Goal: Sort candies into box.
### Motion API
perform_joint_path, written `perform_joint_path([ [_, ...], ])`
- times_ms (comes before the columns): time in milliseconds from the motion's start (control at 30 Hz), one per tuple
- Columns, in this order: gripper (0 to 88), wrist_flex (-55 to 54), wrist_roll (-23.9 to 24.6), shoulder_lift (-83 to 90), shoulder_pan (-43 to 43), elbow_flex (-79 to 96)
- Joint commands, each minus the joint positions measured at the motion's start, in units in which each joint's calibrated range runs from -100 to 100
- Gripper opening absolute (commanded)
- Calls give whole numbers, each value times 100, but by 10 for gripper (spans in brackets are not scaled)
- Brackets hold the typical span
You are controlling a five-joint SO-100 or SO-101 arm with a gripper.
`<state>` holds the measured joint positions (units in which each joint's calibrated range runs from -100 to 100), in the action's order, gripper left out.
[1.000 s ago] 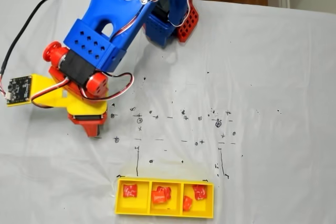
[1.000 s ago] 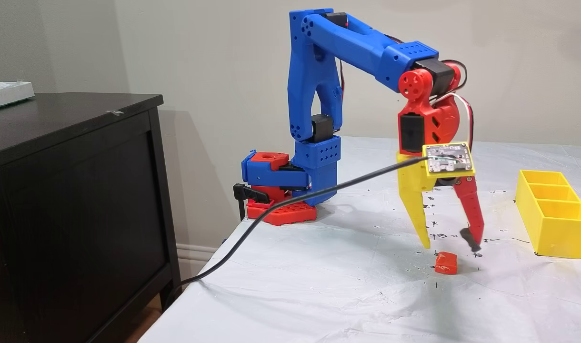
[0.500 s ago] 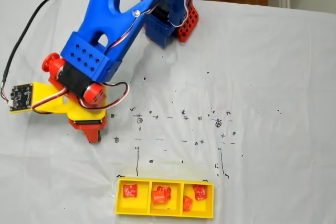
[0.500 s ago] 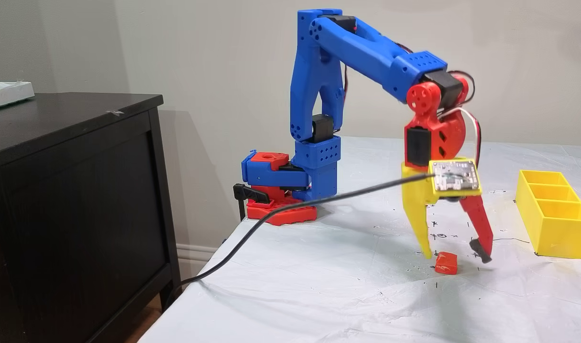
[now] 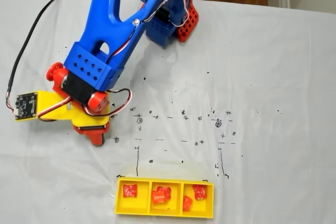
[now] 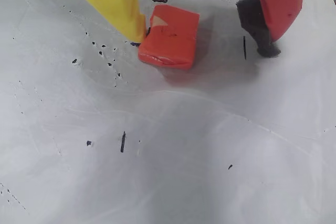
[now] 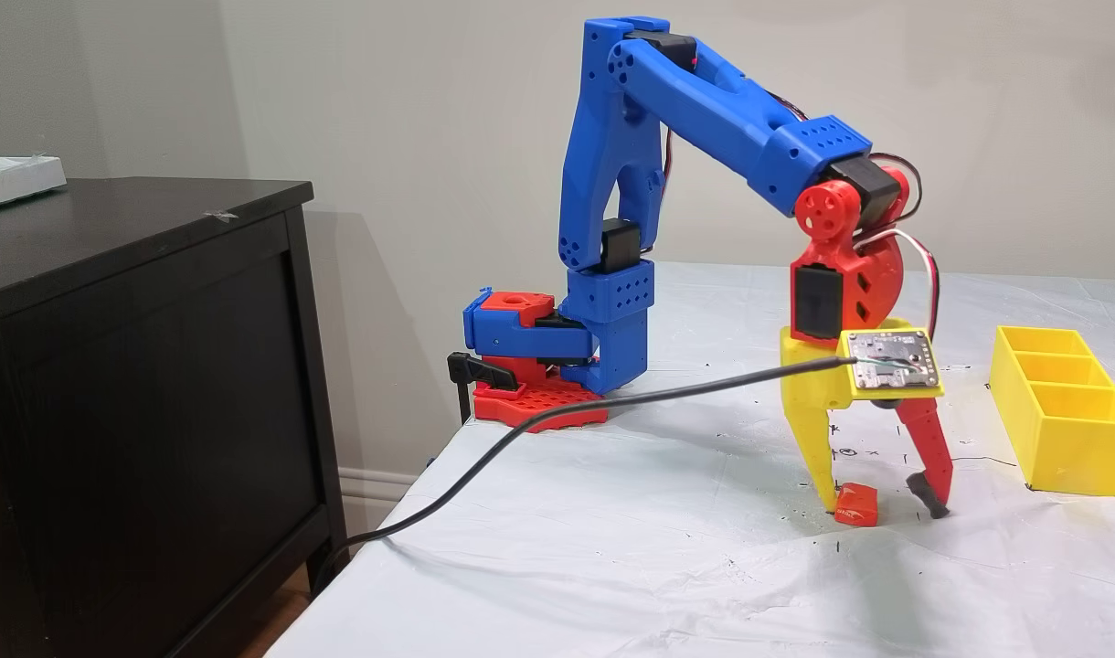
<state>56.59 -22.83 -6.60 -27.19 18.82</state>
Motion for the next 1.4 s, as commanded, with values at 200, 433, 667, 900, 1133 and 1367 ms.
perform_joint_path([
  [200,42,43,-59,-70,56,-293],
  [433,2,43,-93,176,29,-248],
  [667,2,92,73,762,265,-548],
  [900,2,346,440,1033,690,-1650],
  [1133,2,182,938,1177,1152,-2114],
  [1367,2,68,1372,1092,1651,-2287],
])
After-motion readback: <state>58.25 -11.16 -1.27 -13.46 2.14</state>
